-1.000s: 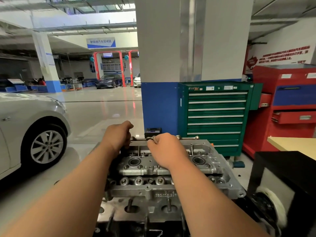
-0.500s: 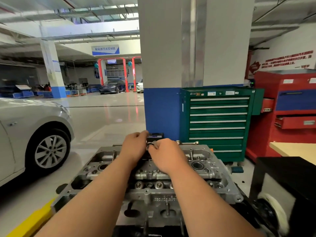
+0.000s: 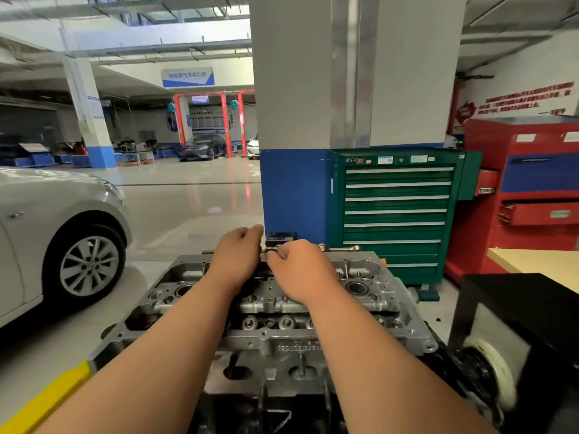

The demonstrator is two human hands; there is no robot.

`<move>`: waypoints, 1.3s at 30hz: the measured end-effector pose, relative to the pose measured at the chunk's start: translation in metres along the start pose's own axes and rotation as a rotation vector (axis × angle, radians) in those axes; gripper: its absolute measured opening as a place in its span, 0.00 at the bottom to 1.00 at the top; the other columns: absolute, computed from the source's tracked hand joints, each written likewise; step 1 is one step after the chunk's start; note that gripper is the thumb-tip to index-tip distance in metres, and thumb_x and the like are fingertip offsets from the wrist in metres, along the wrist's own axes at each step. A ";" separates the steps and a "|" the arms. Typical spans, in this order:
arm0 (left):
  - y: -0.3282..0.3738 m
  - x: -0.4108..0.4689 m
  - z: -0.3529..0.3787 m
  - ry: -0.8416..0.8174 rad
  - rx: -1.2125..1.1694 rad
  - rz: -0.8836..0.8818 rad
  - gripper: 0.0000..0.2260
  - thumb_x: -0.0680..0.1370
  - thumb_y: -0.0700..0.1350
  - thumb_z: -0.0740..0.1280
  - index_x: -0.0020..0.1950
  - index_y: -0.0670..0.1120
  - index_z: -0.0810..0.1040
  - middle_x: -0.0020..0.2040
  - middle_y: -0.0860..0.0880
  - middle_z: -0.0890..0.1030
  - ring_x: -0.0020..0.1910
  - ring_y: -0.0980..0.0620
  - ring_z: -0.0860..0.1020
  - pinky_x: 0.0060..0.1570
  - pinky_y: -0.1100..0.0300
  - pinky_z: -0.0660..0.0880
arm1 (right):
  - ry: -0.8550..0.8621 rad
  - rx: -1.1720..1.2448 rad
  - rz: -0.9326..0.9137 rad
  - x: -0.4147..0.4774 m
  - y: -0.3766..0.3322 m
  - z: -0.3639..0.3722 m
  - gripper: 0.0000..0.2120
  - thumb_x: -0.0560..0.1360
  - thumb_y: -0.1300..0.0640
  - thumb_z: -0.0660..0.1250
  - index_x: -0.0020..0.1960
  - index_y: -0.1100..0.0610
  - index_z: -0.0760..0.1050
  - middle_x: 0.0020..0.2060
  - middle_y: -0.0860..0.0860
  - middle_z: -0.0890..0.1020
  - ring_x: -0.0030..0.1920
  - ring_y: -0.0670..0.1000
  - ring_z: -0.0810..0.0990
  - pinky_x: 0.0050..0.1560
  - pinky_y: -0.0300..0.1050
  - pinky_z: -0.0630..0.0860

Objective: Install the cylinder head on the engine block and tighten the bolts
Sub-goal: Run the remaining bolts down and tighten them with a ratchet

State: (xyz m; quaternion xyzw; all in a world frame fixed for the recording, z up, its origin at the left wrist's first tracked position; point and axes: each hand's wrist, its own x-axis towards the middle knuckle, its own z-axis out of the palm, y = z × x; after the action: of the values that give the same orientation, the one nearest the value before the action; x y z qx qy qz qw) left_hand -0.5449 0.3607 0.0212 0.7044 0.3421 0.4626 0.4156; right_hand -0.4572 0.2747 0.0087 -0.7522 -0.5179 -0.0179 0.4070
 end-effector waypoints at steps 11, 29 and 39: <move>0.003 -0.003 -0.003 0.233 -0.073 0.171 0.16 0.81 0.51 0.59 0.37 0.42 0.68 0.33 0.42 0.72 0.32 0.47 0.70 0.35 0.54 0.67 | 0.003 0.028 0.002 -0.001 -0.001 0.001 0.22 0.75 0.50 0.61 0.26 0.55 0.60 0.21 0.49 0.64 0.26 0.52 0.63 0.29 0.43 0.63; 0.001 0.011 -0.006 -0.017 -0.425 -0.126 0.14 0.80 0.49 0.58 0.35 0.47 0.66 0.26 0.51 0.70 0.27 0.51 0.67 0.30 0.57 0.66 | 0.008 0.029 -0.008 0.001 0.003 0.003 0.22 0.75 0.49 0.61 0.27 0.54 0.58 0.20 0.48 0.61 0.26 0.51 0.61 0.30 0.43 0.62; 0.006 0.006 -0.006 0.023 -0.425 -0.048 0.14 0.80 0.47 0.59 0.35 0.47 0.67 0.25 0.52 0.69 0.25 0.52 0.66 0.27 0.60 0.65 | 0.009 0.037 -0.008 0.001 0.003 0.001 0.23 0.75 0.49 0.62 0.26 0.54 0.58 0.20 0.48 0.61 0.25 0.51 0.61 0.29 0.42 0.61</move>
State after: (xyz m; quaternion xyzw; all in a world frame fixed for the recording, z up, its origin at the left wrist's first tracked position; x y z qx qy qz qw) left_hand -0.5484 0.3646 0.0303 0.5872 0.2581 0.5225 0.5618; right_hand -0.4552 0.2753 0.0068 -0.7424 -0.5193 -0.0135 0.4231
